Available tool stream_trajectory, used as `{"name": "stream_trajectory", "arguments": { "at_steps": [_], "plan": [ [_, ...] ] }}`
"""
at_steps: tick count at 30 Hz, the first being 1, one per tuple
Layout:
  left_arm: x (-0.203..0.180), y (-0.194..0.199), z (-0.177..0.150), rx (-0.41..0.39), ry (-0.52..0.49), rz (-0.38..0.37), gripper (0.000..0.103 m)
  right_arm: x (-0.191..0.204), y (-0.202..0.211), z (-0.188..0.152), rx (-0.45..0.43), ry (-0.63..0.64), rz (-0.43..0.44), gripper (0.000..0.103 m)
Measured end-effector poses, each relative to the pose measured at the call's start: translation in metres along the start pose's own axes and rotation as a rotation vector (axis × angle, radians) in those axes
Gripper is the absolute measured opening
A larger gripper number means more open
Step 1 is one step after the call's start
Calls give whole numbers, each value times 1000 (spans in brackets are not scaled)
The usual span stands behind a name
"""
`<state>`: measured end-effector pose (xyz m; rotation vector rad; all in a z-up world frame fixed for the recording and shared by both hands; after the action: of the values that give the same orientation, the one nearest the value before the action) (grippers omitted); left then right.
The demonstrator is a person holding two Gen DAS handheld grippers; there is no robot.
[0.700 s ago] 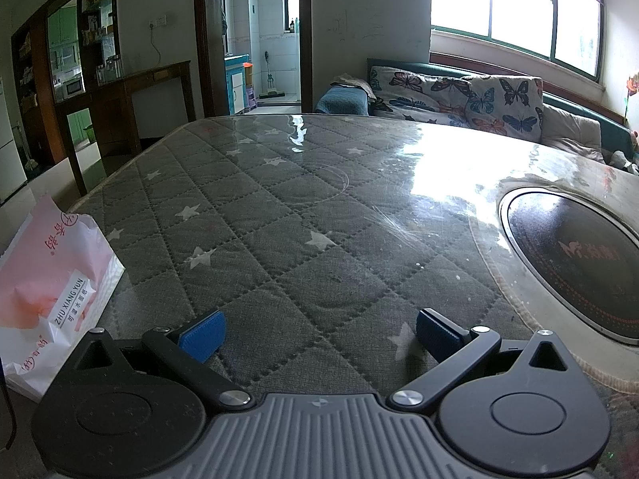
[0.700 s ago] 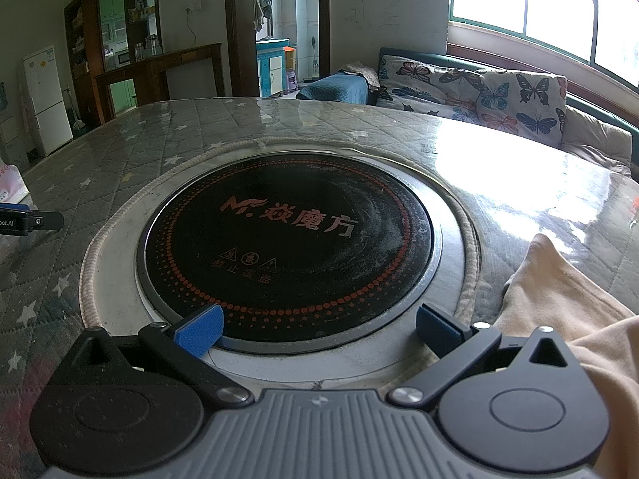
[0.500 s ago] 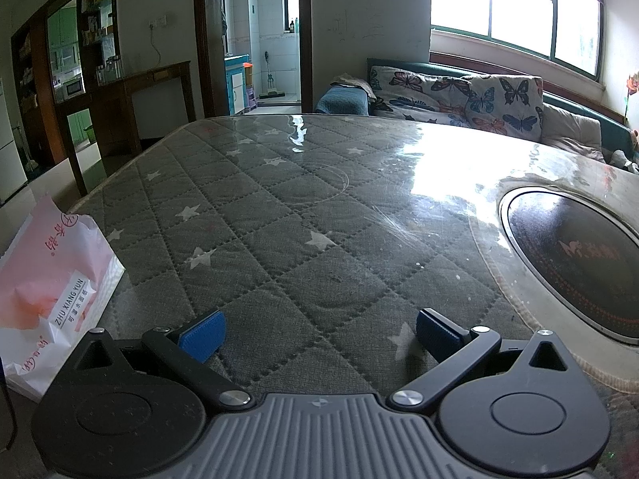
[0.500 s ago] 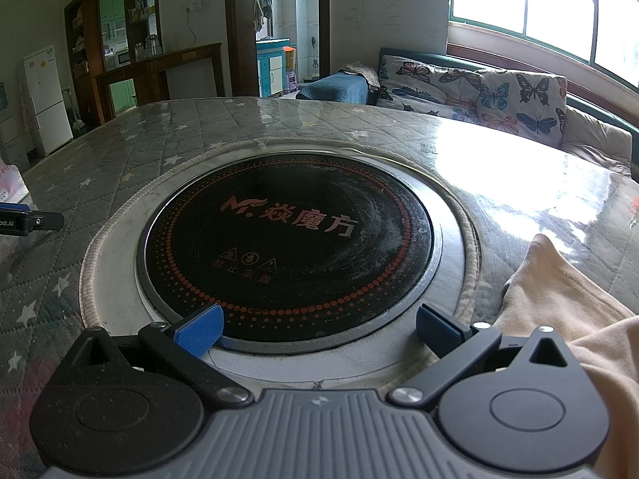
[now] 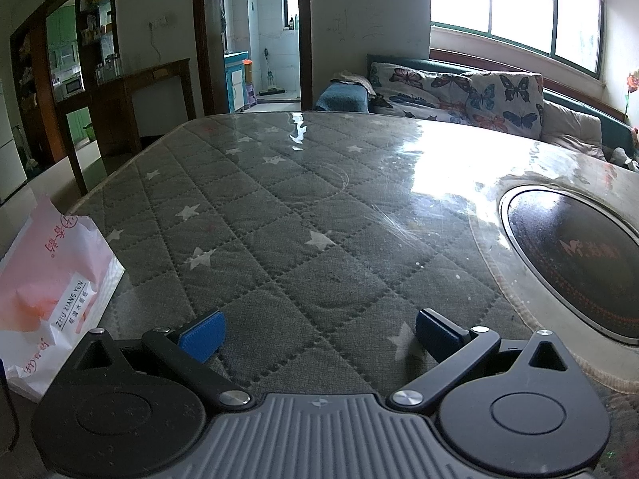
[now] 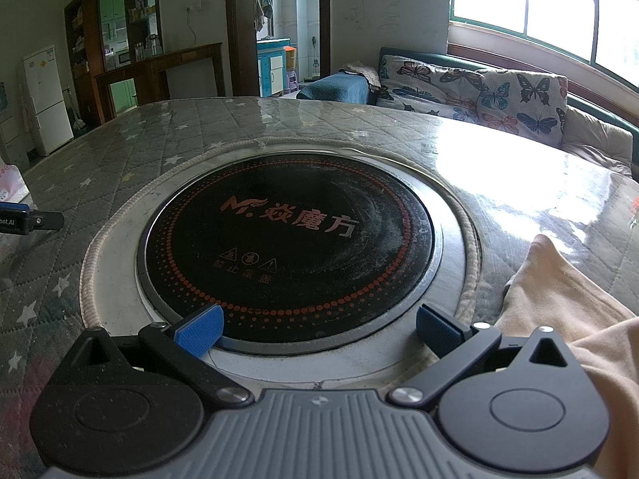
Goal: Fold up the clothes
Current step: 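Move both tools toward the crumpled cream sweatshirt on the table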
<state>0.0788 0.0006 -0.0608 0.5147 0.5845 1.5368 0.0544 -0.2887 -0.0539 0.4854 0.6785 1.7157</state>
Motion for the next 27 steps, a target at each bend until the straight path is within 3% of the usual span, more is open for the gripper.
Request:
{"name": "stream_trajectory", "arguments": {
  "at_steps": [9,27],
  "plan": [
    [-38,23,1,-18,-73,-67,103,-1,8,0,-25,-39,-7,103],
    [-107,56,-11,-5,-176,-230,103,11,63,-10,-69,-16,-44,103]
  ]
}}
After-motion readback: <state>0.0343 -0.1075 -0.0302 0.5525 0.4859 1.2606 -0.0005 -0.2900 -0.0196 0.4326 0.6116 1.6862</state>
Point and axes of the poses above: each gripper's, at about its wrist camera, not at the fingertips, and y roughly against the way its jaws point, x to its left, z to its top, the point moved 10 cm from there along -y, roughly the way its jaws point, and after that the axes turned 4 degrees about y, right-handed, at the moved point
